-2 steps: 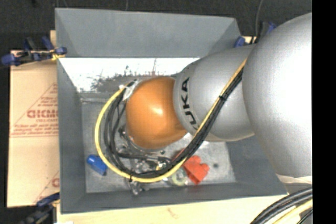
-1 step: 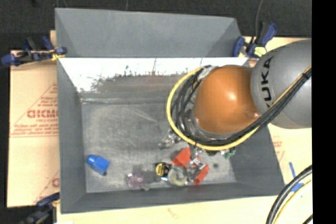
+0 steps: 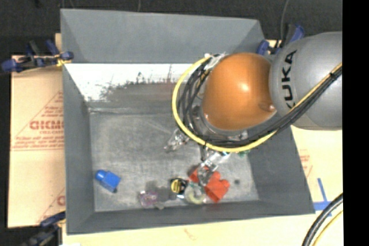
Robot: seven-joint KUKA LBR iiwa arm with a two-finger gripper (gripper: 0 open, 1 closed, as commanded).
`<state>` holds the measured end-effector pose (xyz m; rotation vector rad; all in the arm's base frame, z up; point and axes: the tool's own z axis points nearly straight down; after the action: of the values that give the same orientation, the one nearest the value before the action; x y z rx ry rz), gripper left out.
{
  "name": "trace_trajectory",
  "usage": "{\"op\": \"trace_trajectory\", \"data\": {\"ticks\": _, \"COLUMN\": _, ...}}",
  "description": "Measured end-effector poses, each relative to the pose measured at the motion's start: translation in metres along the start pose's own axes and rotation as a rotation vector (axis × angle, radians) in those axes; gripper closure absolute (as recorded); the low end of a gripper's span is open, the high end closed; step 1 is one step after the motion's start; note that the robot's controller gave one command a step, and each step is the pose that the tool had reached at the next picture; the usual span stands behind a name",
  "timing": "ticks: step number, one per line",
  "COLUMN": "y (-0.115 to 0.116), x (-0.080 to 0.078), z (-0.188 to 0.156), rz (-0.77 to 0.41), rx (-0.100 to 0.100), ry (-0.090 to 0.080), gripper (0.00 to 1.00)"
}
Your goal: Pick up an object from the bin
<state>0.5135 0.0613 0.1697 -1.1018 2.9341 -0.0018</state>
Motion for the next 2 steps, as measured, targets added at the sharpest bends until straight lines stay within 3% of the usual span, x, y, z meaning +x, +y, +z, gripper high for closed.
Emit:
{"op": "trace_trajectory", "data": {"ticks": 1, "y": -0.012, "x": 0.062, "z": 0.077, "rz": -0.212, "rx": -0.001, "ry": -0.001, "gripper": 0.00}}
{"op": "trace_trajectory", "data": {"ticks": 2, "y": -0.046, "x": 0.056, "z": 0.064, "rz": 0.086, "rx": -0.001, "ry": 0.002, "gripper": 0.00}}
